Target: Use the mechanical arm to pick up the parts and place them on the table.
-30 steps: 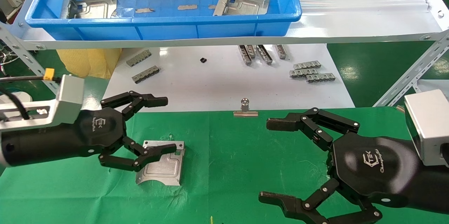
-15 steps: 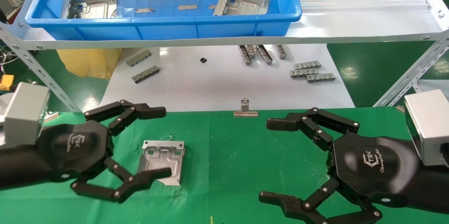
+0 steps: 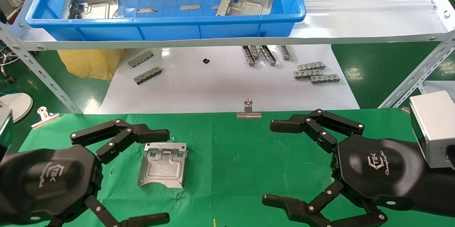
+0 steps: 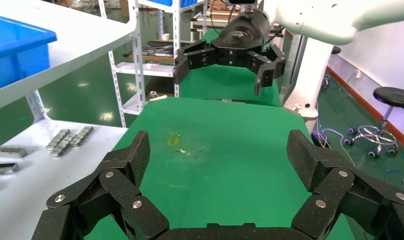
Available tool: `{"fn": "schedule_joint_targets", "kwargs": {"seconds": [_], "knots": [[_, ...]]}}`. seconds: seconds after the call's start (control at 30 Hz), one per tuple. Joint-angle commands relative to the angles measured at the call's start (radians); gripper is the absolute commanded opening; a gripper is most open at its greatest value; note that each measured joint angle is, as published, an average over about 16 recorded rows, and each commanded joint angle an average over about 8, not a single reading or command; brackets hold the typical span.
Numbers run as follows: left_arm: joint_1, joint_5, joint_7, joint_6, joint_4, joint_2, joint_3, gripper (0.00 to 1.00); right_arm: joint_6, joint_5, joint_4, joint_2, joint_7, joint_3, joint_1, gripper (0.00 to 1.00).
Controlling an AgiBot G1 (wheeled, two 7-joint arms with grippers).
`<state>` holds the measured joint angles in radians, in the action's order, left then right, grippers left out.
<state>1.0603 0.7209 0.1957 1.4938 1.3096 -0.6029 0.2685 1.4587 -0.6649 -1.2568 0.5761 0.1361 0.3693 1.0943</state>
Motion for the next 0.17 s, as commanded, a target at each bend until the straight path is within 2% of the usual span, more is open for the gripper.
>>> {"fn": "schedule_joint_targets", "kwargs": {"seconds": [0.03, 0.17], "knots": [[-0.008, -0.005, 0.004, -0.001, 0.013, 0.005, -0.006, 1.00, 0.000, 0.000, 0.000, 0.000, 0.000, 0.000, 0.000, 1.00], [-0.004, -0.003, 0.002, -0.001, 0.006, 0.002, -0.003, 1.00, 0.000, 0.000, 0.000, 0.000, 0.000, 0.000, 0.000, 1.00]]}}
